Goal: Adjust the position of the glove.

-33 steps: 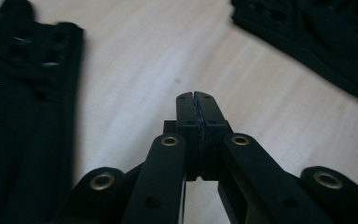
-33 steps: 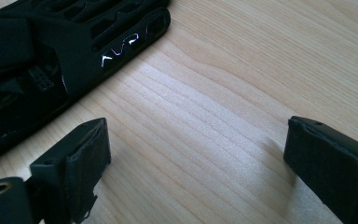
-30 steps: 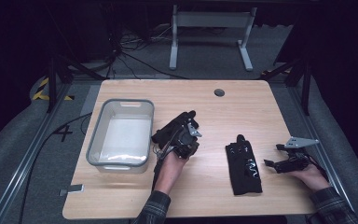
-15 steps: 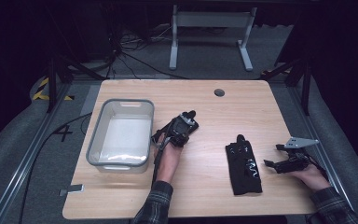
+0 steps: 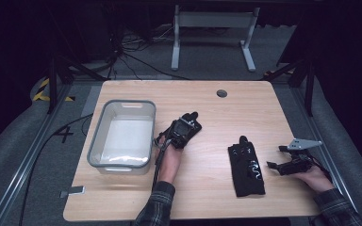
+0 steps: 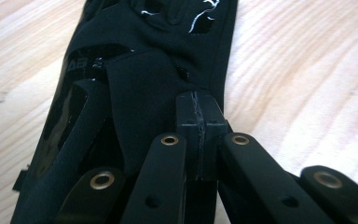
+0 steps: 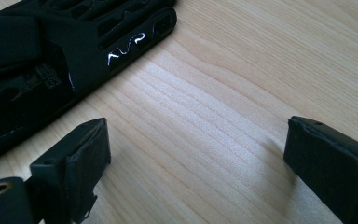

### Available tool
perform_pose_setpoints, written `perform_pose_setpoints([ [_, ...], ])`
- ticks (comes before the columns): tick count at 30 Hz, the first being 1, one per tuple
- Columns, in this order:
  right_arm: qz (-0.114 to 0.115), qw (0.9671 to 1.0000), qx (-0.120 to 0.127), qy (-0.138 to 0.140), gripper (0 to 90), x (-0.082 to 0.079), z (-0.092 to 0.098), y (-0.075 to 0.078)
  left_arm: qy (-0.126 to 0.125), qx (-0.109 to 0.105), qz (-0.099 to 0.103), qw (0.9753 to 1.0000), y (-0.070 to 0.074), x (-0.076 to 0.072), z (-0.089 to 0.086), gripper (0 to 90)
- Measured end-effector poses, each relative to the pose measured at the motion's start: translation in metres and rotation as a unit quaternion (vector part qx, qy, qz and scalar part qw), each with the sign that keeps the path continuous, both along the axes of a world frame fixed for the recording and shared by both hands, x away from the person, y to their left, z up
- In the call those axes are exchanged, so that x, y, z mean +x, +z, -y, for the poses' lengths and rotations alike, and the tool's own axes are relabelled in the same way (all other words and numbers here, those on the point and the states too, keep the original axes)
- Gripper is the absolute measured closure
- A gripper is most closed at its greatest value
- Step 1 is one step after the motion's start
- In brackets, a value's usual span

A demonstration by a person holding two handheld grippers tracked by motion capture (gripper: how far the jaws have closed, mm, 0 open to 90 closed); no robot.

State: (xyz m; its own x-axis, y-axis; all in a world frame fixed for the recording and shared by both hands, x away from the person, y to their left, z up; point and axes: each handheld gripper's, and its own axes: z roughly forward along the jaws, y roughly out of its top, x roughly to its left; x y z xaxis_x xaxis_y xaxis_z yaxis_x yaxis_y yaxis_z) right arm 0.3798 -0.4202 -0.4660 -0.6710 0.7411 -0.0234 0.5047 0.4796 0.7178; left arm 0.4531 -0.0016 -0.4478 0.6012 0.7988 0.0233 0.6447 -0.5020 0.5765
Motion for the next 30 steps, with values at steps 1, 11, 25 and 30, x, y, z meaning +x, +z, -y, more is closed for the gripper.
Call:
perform_pose_setpoints([
  [1,0.0,1.0,0.0,0.0,7.6,0.0,0.0,0.0,-0.008,-0.002,-0.003,1.0,0.0,-0.001,0.001,89.7],
  [11,0.0,1.0,0.0,0.0,7.6,0.0,0.0,0.0,-0.057,-0.022,-0.015,0.998,0.0,-0.017,0.019,89.7],
  [25,0.0,1.0,0.001,0.001,7.6,0.0,0.0,0.0,-0.133,-0.062,-0.048,0.9881,-0.001,-0.042,0.057,89.7],
  [30,0.0,1.0,0.0,0.002,7.6,0.0,0.0,0.0,-0.142,-0.077,-0.042,0.986,0.006,-0.045,0.06,89.3],
])
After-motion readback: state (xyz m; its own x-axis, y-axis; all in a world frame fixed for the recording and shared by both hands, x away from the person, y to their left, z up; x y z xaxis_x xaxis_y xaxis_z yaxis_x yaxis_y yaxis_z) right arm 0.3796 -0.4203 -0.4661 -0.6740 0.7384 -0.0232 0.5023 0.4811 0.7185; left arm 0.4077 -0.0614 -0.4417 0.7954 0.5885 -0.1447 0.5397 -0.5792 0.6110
